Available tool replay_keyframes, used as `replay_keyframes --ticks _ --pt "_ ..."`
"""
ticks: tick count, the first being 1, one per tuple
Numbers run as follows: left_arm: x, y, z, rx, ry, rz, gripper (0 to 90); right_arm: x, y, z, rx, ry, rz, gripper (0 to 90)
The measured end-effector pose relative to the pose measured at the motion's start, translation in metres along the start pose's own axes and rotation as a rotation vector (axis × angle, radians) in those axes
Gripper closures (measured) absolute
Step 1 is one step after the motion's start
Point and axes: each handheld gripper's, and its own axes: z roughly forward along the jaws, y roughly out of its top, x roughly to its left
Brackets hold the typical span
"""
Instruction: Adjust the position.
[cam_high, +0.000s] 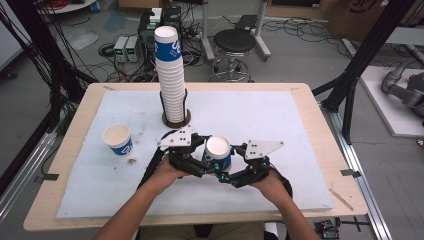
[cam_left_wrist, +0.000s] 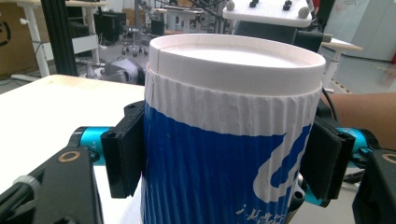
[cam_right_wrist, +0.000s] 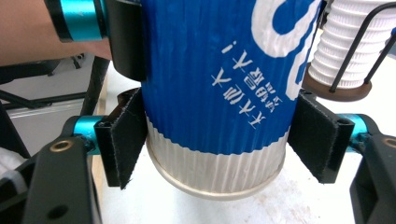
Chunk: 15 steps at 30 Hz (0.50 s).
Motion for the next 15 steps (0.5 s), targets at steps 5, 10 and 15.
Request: replay_keyframes --ticks 5,10,15 --pt "-0.001 0.000 0.000 0.017 0.037 -0.031 16.4 -0.001 -0.001 0.000 0.020 0.004 -0.005 25.7" --pt "0.000 -0.001 -0.005 0.039 0.038 -0.039 14.6 -0.001 -0.001 -0.002 0.038 0.000 -0.011 26.1" --pt "0.001 -0.001 -0.016 0.054 0.046 -0.041 14.6 -0.002 0.001 -0.008 0.050 -0.024 -0.023 26.5"
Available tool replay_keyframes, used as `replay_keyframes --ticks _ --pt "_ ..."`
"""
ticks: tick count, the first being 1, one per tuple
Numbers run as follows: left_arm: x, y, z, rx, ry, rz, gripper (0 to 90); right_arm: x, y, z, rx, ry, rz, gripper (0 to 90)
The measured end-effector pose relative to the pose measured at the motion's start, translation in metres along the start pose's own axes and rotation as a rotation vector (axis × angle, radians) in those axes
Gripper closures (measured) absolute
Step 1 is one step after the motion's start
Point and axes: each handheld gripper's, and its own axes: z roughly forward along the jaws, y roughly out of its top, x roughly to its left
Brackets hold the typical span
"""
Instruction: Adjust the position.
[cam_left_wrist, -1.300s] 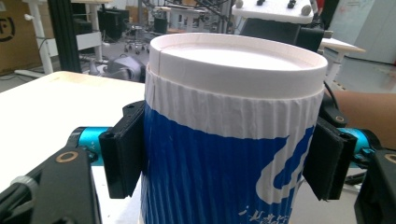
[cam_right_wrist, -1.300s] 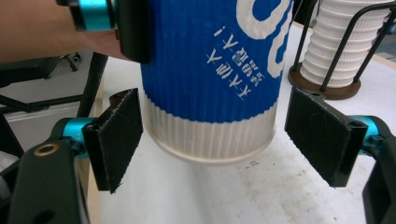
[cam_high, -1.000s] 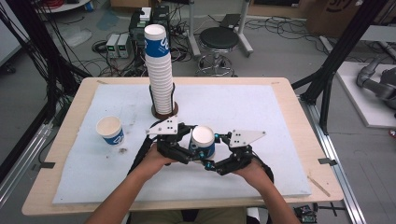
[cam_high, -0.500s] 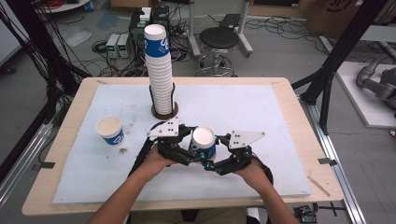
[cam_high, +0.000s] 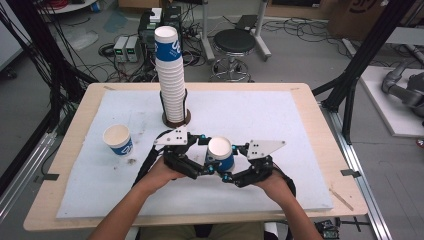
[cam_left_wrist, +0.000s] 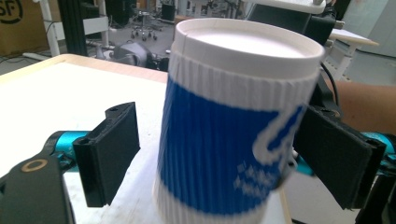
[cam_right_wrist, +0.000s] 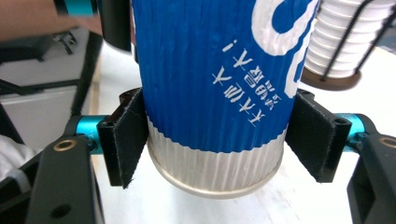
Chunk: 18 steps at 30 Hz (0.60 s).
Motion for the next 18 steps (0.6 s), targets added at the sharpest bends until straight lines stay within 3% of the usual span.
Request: replay_keyframes --ticks 9,13,18 --pt "0.004 0.000 -0.020 0.012 0.030 -0.005 14.6 -0.003 0.001 -0.011 0.029 -0.033 -0.028 27.4" --pt "0.003 0.004 -0.023 0.032 0.020 0.001 14.6 -0.003 0.002 -0.014 0.079 -0.058 -0.053 27.6" --pt "0.002 0.011 -0.024 0.054 0.025 0.024 14.6 -0.005 0.002 -0.014 0.115 -0.030 -0.068 27.6"
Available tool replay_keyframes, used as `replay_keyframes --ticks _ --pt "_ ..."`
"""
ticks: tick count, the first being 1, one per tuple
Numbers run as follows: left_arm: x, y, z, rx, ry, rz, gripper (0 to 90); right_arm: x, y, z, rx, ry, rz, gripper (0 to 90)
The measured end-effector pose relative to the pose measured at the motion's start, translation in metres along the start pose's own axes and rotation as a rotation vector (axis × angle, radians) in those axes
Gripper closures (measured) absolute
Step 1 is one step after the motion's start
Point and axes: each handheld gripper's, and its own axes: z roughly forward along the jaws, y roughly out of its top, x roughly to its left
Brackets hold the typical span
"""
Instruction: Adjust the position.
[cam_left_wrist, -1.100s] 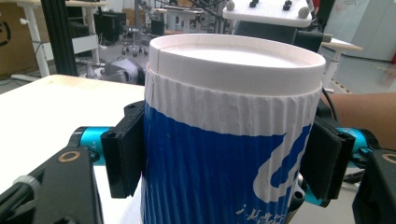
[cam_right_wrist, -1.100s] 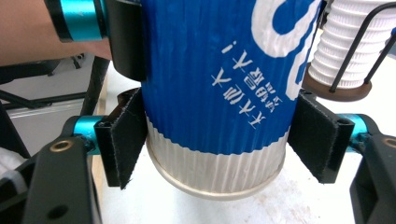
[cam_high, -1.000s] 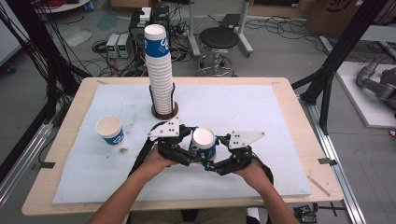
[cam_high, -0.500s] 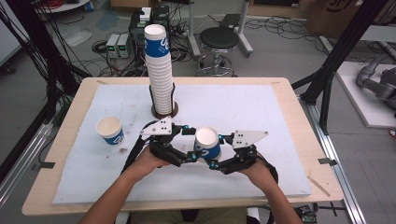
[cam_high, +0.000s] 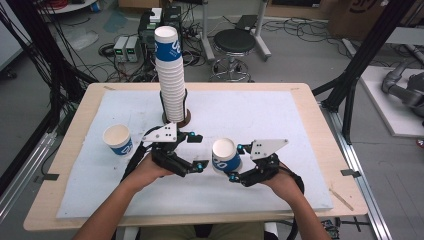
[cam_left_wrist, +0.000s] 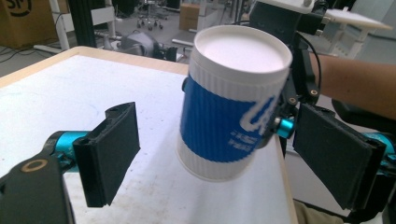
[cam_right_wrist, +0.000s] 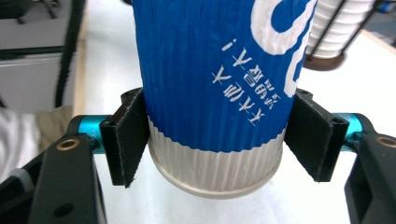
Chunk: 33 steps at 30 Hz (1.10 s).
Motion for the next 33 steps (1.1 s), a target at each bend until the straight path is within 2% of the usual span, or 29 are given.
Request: replay_keyframes --ticks 2,6,19,31,33 --pt "0.000 0.003 0.001 0.006 -0.004 0.006 14.6 0.000 0.000 0.000 0.005 0.022 -0.001 27.6" --pt "-0.001 0.008 0.003 0.036 -0.014 0.019 14.6 -0.001 0.003 0.002 0.048 0.036 -0.027 27.6" --pt "-0.002 0.014 0.012 0.147 -0.041 0.030 14.4 0.000 0.021 0.013 0.257 0.067 -0.144 27.5" --pt "-0.004 0.015 0.011 0.166 -0.082 0.017 14.5 -0.005 0.036 0.013 0.315 0.060 -0.179 27.7" --pt "-0.004 0.017 0.011 0.175 -0.085 0.027 14.5 -0.006 0.038 0.012 0.331 0.057 -0.189 27.7"
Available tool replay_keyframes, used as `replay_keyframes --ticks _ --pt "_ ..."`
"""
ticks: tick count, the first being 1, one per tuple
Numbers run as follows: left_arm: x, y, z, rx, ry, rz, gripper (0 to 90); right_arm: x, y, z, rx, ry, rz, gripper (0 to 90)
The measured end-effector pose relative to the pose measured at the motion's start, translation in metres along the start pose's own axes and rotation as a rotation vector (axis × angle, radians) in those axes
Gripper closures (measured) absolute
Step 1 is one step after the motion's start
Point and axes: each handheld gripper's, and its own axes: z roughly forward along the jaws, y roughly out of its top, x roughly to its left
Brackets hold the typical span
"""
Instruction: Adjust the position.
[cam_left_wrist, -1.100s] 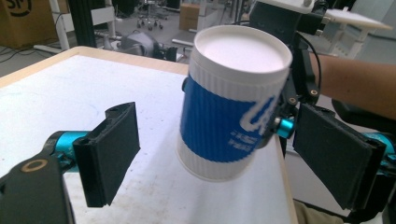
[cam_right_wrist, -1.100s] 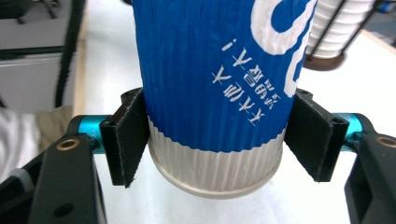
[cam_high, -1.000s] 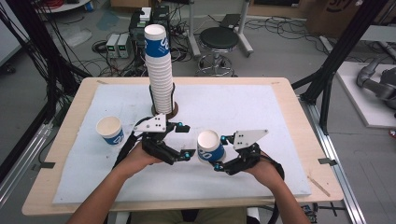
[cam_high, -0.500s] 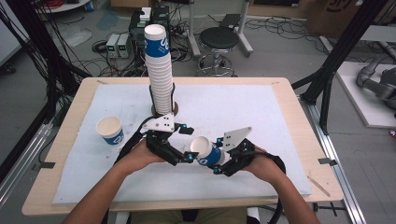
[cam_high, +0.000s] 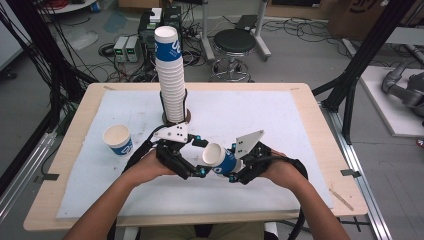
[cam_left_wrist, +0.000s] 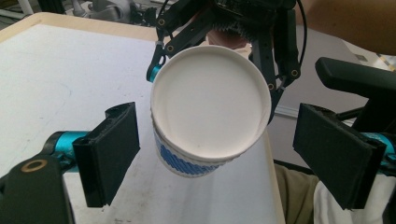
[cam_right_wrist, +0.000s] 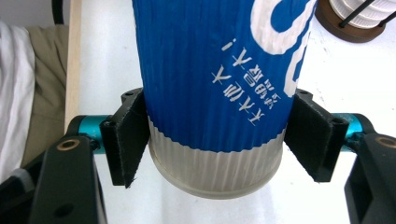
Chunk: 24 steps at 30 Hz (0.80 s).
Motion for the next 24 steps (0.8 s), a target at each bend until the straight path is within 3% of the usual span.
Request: replay_keyframes --ticks 6,12,16,24 --pt "0.000 0.009 0.002 0.035 -0.003 0.017 14.5 0.000 0.006 0.001 0.083 -0.008 -0.038 27.8" --pt "0.000 0.013 0.010 0.142 0.024 0.048 14.8 0.002 0.009 0.005 0.123 0.005 -0.042 27.8" --pt "0.001 0.014 0.018 0.194 0.021 0.040 14.9 0.003 0.011 0.007 0.144 0.002 -0.055 27.8" --pt "0.004 0.013 0.026 0.249 -0.007 0.022 19.0 0.007 0.016 0.009 0.160 0.012 -0.075 27.7"
